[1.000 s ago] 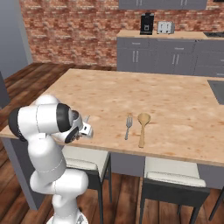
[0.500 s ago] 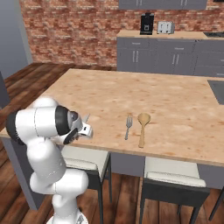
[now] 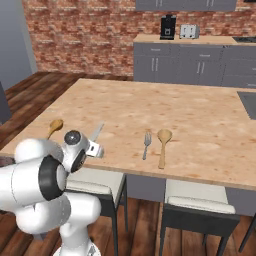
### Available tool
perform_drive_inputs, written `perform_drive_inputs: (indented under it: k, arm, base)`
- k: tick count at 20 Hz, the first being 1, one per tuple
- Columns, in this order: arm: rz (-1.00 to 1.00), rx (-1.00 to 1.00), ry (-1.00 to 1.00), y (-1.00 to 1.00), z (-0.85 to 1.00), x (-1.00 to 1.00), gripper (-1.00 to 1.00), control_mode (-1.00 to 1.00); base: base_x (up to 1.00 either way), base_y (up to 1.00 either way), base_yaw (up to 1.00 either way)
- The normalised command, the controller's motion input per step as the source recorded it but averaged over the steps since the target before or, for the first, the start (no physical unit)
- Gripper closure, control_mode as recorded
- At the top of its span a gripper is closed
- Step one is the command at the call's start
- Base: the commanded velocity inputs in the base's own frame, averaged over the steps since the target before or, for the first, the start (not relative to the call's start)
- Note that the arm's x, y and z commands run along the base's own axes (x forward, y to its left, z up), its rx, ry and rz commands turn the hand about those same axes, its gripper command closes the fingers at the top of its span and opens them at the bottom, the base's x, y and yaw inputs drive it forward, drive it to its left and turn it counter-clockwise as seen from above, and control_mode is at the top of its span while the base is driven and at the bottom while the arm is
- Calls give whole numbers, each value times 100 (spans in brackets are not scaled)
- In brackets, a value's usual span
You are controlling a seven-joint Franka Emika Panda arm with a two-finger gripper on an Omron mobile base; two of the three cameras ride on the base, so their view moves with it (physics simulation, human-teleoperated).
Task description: Pick up the metallic utensils from the counter and place them in the open drawer. Make sure not to pick up any wooden utensils.
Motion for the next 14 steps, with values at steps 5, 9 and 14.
perform_drive_inputs:
  k: [5, 9, 14]
  arm:
    - [-5, -1, 0, 0, 100, -44, 100, -100]
    - [-3, -7, 5, 11, 100, -12, 100, -100]
    - [-5, -7, 10, 10, 91, -45, 100, -100]
  base:
    - [0, 0, 0]
    - [0, 0, 0]
    - [0, 0, 0]
